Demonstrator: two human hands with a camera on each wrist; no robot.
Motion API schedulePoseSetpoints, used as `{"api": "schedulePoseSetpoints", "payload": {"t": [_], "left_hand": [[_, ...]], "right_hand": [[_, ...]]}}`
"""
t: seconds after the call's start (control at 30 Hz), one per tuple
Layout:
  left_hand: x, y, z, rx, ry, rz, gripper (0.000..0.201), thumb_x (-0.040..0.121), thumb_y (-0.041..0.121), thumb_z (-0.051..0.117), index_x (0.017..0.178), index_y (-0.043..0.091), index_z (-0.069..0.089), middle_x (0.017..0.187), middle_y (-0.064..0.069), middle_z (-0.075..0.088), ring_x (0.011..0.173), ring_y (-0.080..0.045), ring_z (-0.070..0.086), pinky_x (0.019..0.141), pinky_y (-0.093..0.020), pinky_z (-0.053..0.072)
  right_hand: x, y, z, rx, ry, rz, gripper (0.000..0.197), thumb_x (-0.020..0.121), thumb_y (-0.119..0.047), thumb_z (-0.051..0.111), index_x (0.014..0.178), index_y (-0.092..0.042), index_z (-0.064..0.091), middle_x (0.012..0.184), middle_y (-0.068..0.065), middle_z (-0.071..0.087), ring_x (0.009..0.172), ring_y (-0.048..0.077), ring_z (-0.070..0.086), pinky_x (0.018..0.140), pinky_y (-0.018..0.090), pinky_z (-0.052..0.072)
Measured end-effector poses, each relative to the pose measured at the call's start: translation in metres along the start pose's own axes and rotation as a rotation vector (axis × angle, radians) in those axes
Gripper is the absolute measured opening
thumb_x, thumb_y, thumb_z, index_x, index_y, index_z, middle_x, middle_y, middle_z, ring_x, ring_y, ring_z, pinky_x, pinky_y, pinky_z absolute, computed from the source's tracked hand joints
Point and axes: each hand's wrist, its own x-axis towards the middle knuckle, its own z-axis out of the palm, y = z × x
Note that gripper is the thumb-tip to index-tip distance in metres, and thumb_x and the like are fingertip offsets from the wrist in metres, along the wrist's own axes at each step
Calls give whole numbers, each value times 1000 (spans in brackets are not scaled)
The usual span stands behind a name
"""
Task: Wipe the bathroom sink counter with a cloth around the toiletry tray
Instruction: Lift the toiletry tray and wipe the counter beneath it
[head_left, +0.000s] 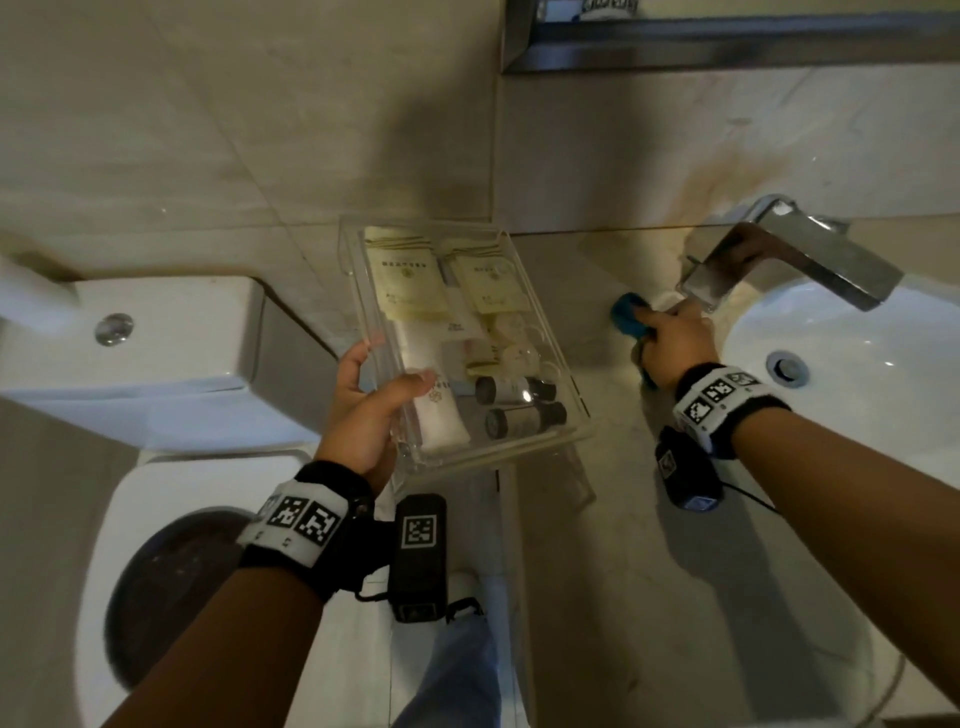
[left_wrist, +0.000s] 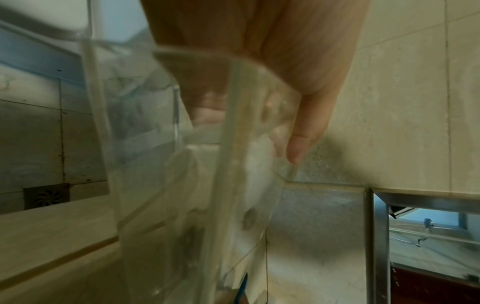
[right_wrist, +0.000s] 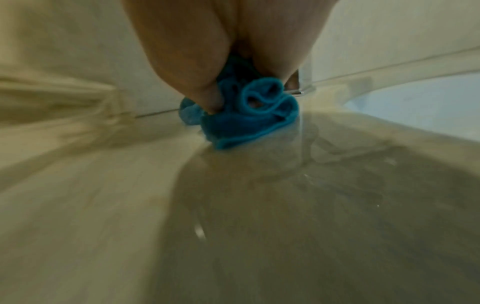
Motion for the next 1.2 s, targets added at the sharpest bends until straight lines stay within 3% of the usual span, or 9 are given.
{"api": "schedulePoseSetpoints", "payload": {"t": [0.13,0.2,0.27,0.37,0.43,0.6,0.7,0.9,1.2], "left_hand": [[-3,-2,2,25,-8,-12,79,63,5,76,134,21,45,110,-13,69,95,-29,69,74,-41,56],[-7,-4,5,29,-11,-15,79,62,7,76,133,20,45,108,-12,70,96,-31,69,78,-46,55],[-12,-6,8,31,-16,-13,76,66,3,75,133,19,45,105,-12,71,94,-31,69,80,-47,54],[-21,-10,13,26,-10,-6,68,74,-3,69,132,22,45,103,-11,71,94,-31,69,81,-46,54],[-27,-11,16,29,-5,4,68,75,-3,68,133,23,44,105,-12,70,93,-30,69,80,-45,55],[-38,-19,32,30,10,-11,78,64,6,76,133,22,44,115,-16,66,99,-34,67,86,-55,52],[-44,-26,41,10,21,-18,76,67,3,76,133,23,44,113,-15,66,99,-34,66,86,-54,52],[-55,-36,51,2,29,-10,69,75,-4,70,133,22,43,104,-13,68,89,-31,68,79,-48,55],[-66,-49,73,10,36,-33,63,79,-6,66,131,22,43,104,-14,67,91,-33,67,83,-51,54]], "right_hand": [[-49,-7,9,63,-36,-283,35,83,-10,55,116,-15,67,99,21,50,92,37,48,79,34,37],[-62,-1,5,64,-62,-333,32,83,-12,53,110,-10,70,94,21,51,87,34,48,72,27,31],[-57,13,-2,26,-60,-290,33,85,-3,55,114,-11,68,99,22,51,89,36,50,74,23,29],[-47,38,-12,19,-26,-45,40,87,-2,52,121,-20,63,113,23,47,99,42,51,90,33,39],[-55,44,-14,53,-51,16,41,87,-3,51,122,-22,62,115,21,45,102,42,50,94,33,38],[-111,41,-2,89,-170,-179,39,85,-3,56,117,-21,66,102,18,47,93,36,49,80,26,35],[-120,51,-3,42,-243,-289,33,84,-5,59,113,-16,68,100,18,49,91,36,51,76,25,33],[-103,80,-19,40,-131,-9,39,89,-10,51,124,-26,60,112,20,44,100,42,51,95,38,40],[-129,89,-27,41,-345,-149,33,87,-7,55,116,-19,66,95,5,39,96,32,49,80,25,33]]}}
